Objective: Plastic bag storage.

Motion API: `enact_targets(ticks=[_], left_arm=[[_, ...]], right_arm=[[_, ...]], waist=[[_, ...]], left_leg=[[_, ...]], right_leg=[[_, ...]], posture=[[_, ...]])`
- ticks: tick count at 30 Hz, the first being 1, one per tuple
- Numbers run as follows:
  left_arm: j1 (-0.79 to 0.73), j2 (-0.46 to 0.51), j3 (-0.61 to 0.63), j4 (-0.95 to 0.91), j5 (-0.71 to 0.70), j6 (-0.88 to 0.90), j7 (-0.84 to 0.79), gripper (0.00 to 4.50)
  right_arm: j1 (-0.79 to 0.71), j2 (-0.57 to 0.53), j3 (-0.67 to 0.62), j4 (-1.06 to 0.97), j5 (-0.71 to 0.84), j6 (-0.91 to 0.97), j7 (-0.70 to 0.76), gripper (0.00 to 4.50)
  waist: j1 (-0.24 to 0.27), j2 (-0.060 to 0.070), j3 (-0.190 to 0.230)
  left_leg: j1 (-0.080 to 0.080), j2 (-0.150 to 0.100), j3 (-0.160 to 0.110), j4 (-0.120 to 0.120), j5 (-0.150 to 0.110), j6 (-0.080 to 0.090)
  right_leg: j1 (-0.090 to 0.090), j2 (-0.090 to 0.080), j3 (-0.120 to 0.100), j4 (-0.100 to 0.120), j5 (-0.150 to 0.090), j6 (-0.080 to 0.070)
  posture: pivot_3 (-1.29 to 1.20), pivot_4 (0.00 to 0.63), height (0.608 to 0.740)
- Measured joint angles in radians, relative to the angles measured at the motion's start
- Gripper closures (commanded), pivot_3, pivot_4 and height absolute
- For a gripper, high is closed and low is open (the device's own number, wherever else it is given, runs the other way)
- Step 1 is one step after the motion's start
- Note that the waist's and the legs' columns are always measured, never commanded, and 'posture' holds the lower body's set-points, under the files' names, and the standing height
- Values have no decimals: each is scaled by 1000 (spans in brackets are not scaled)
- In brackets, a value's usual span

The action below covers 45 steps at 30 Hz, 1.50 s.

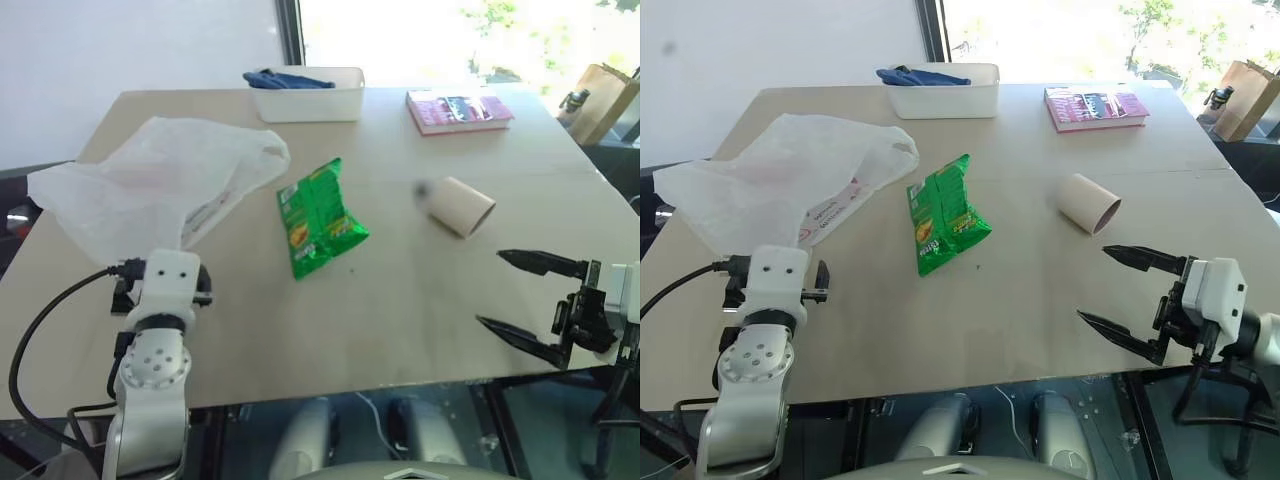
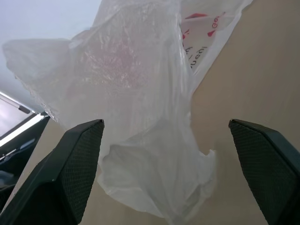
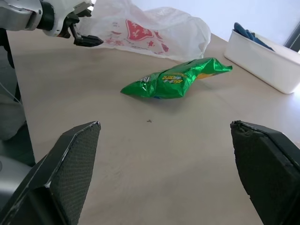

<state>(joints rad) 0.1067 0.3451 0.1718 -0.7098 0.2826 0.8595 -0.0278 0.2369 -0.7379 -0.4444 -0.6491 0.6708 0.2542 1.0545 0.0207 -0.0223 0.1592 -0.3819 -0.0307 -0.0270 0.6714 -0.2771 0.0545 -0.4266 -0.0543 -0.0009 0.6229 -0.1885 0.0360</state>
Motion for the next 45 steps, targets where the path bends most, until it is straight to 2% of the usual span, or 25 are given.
enact_targets(ticks=[1, 2, 7, 8, 15, 17, 20, 25, 27, 29, 31, 32, 34, 39, 43, 45], left_arm=[[-18, 2, 3, 17, 0, 7, -1, 1281], [-38, 3, 9, 34, -1, 12, -4, 1865], [-129, 12, 34, 67, -24, 5, -34, 4182], [-141, 11, 41, 68, -38, 5, -43, 4462], [-332, 23, 263, 95, -312, 27, -228, 4462], [-340, 45, 333, 96, -437, 48, -320, 4462], [-346, 76, 392, 94, -549, 81, -387, 4462], [-390, 125, 480, 88, -725, 177, -429, 4462], [-384, 146, 516, 86, -801, 225, -449, 4462], [-376, 177, 565, 78, -899, 300, -462, 4462], [-358, 185, 592, 61, -928, 327, -455, 4462], [-345, 187, 618, 48, -954, 353, -439, 4462], [-338, 186, 619, 7, -1002, 379, -414, 4462], [-326, 189, 628, -27, -1049, 379, -360, 4462], [-319, 199, 628, -27, -1077, 373, -325, 4500], [-323, 199, 624, -27, -1099, 368, -308, 4500]], right_arm=[[1, 0, 0, -1, 0, -2, -3, 0], [2, 0, 2, -1, -1, -5, -6, 0], [7, 5, 36, -8, -19, -21, -27, 0], [7, 6, 42, -9, -24, -21, -33, 0], [-116, 16, 165, -21, -43, -3, -116, 0], [-218, 43, 234, -11, -43, 23, -149, 0], [-343, 78, 313, 21, -48, 44, -174, 0], [-598, 159, 537, 193, -184, 144, -250, 0], [-722, 224, 618, 311, -252, 243, -322, 0], [-858, 338, 658, 450, -277, 370, -397, 0], [-901, 396, 664, 503, -273, 410, -428, 0], [-974, 480, 650, 605, -284, 450, -487, 0], [-1096, 580, 661, 757, -329, 481, -564, 0], [-1182, 651, 685, 991, -405, 481, -606, 0], [-1182, 658, 675, 1074, -413, 487, -567, 1698], [-1183, 664, 659, 1087, -407, 492, -547, 2771]], waist=[[0, 0, 0], [0, 0, 0], [0, 0, 0], [0, 0, 0], [-6, 0, 0], [-12, -1, 1], [-10, -2, 1], [-9, -2, 2], [-14, -2, 2], [-22, -2, 2], [-21, -2, 2], [-28, -2, 2], [-34, -2, 2], [-30, -2, 2], [-37, 0, 3], [-37, 0, 3]], left_leg=[[0, 0, 0, 0, 0, 0], [0, 0, 0, 0, 0, 0], [0, 0, 0, 0, 0, 0], [0, 0, 0, 0, 0, 0], [0, 0, 0, 0, 1, -1], [0, 0, 0, 0, 2, -4], [0, 0, 0, 0, 3, -6], [0, -1, 0, 0, 4, -7], [0, -1, 0, 0, 5, -8], [-2, -1, -1, -1, 6, -10], [-2, -1, -4, -1, 6, -11], [-2, -1, -3, -1, 6, -11], [-4, -1, -3, -2, 6, -11], [-5, -4, -6, -3, 6, -12], [-4, -3, -6, -3, 6, -12], [-4, -3, -6, -3, 6, -13]], right_leg=[[0, 0, 0, 0, 0, 0], [0, 0, 0, 0, 0, 0], [0, 0, 0, 0, 1, 1], [0, 0, 0, 0, 1, 1], [0, 0, 0, 1, 2, 1], [-1, 1, 0, 1, 2, 1], [-1, 1, 0, 1, 2, 1], [-1, 1, 0, 2, 2, 0], [-2, 1, 1, 3, 2, -1], [-5, 1, 0, 4, 3, -1], [-5, 1, 0, 4, 3, -1], [-5, 2, 0, 4, 4, -1], [-7, 2, 0, 4, 4, -2], [-7, 1, -2, 2, 4, -2], [-7, 1, -2, 3, 4, -2], [-7, 2, -2, 3, 4, -2]], posture=[[0, 150, 740], [0, 150, 740], [0, 150, 740], [0, 150, 740], [0, 150, 740], [0, 150, 740], [0, 150, 740], [0, 150, 740], [0, 150, 740], [0, 150, 740], [0, 150, 740], [0, 150, 740], [0, 150, 740], [0, 150, 740], [0, 150, 740], [0, 150, 740]])
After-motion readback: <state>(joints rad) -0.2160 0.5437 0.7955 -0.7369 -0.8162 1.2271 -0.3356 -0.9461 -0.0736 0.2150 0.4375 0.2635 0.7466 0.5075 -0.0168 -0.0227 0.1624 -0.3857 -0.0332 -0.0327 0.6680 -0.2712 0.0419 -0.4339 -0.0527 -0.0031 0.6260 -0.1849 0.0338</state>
